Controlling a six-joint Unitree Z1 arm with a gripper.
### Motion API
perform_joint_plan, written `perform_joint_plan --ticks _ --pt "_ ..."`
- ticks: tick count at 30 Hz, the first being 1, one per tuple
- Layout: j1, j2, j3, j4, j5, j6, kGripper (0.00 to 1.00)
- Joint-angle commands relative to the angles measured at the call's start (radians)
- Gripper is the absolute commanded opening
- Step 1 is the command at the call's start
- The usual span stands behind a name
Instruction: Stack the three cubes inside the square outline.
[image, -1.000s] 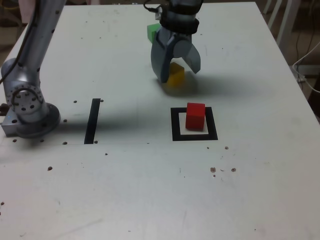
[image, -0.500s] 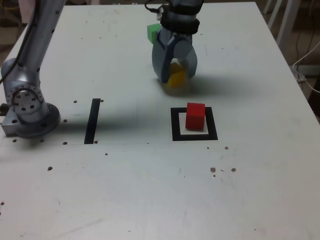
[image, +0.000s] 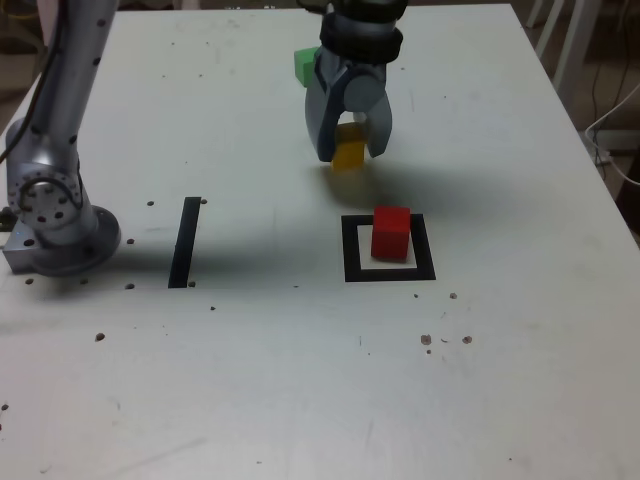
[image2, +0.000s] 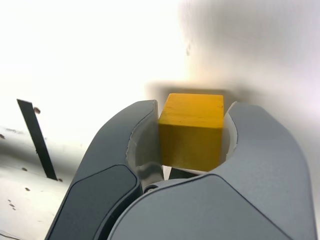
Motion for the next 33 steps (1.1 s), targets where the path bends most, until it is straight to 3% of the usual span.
perform_joint_plan --ticks 1,20,33 --pt "-0.029 -0.026 -0.005 0.011 0.004 0.003 0.28" --pt "-0.281 -0.051 -0.177 0.189 -0.024 0.01 0.28" --pt "-0.37 0.0 -0.222 0.202 -0.054 0.001 0.28"
